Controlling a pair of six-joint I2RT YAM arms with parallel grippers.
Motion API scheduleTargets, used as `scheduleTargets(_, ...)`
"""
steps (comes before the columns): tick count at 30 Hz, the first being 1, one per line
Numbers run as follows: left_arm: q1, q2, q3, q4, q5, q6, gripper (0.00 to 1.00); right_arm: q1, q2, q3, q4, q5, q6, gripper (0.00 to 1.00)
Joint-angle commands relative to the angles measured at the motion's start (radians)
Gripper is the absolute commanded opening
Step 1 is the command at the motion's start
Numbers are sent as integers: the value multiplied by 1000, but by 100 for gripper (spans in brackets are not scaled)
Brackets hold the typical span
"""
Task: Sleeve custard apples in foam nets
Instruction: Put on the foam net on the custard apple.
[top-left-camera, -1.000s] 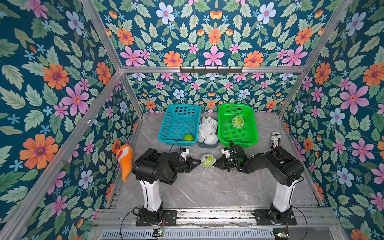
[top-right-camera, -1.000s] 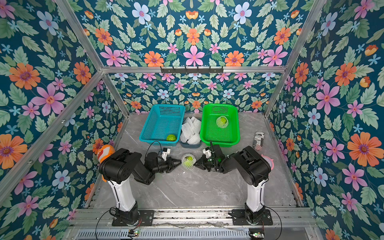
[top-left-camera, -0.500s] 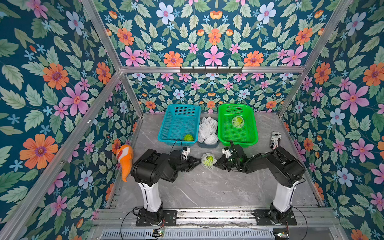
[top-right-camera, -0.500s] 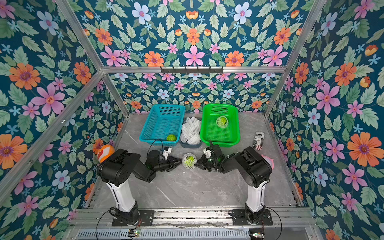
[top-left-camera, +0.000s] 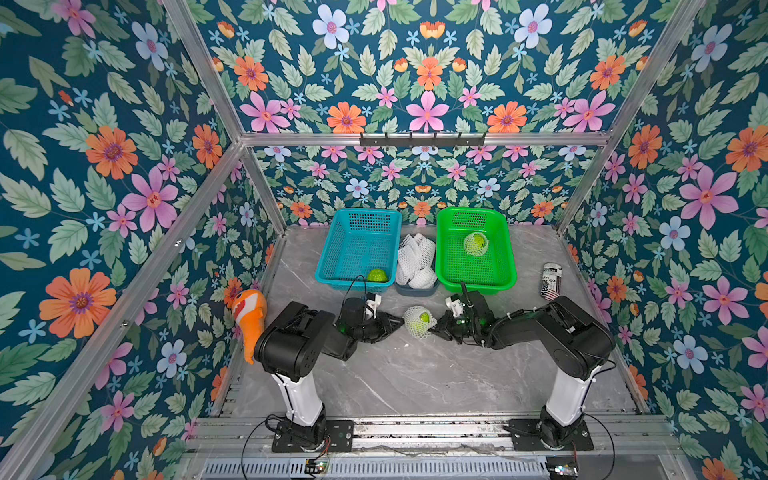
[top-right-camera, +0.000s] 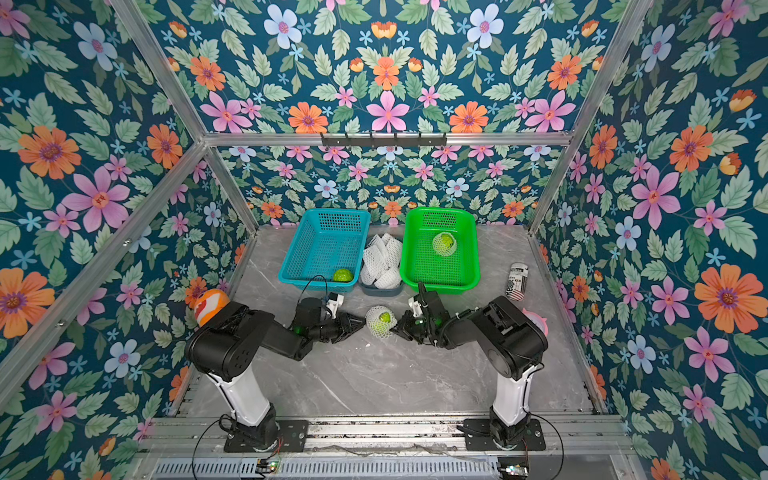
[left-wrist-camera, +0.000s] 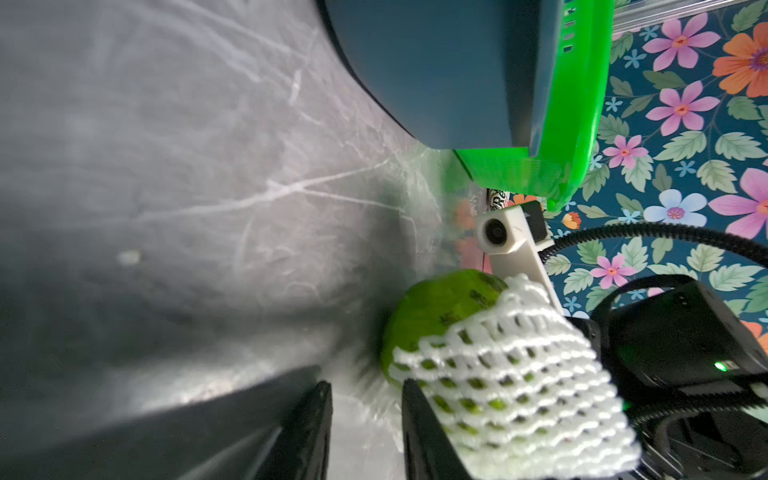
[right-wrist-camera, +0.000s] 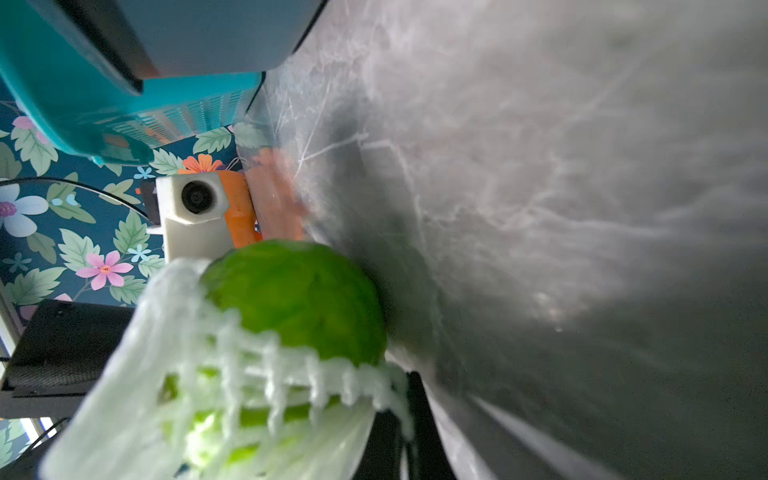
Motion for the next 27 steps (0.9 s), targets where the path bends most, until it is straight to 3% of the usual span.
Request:
scheduleTargets(1, 2, -29, 10, -139, -56, 57, 37, 6, -14, 0, 6, 32, -10, 0)
scheduleTargets(7, 1, -85, -2, -195, -102, 53, 34, 10, -35, -1, 0, 41, -5, 0)
scheduleTargets(16, 2, -268, -6, -397, -206, 134, 39, 11, -40, 3, -24, 55, -14, 0)
scheduleTargets(24, -33, -390, 49, -484, -201, 213, 65, 13, -38, 2, -17, 54, -6, 0)
scheduleTargets(27, -72, -409, 117, -609, -232, 307, 71, 13, -41, 4, -24, 55, -9, 0)
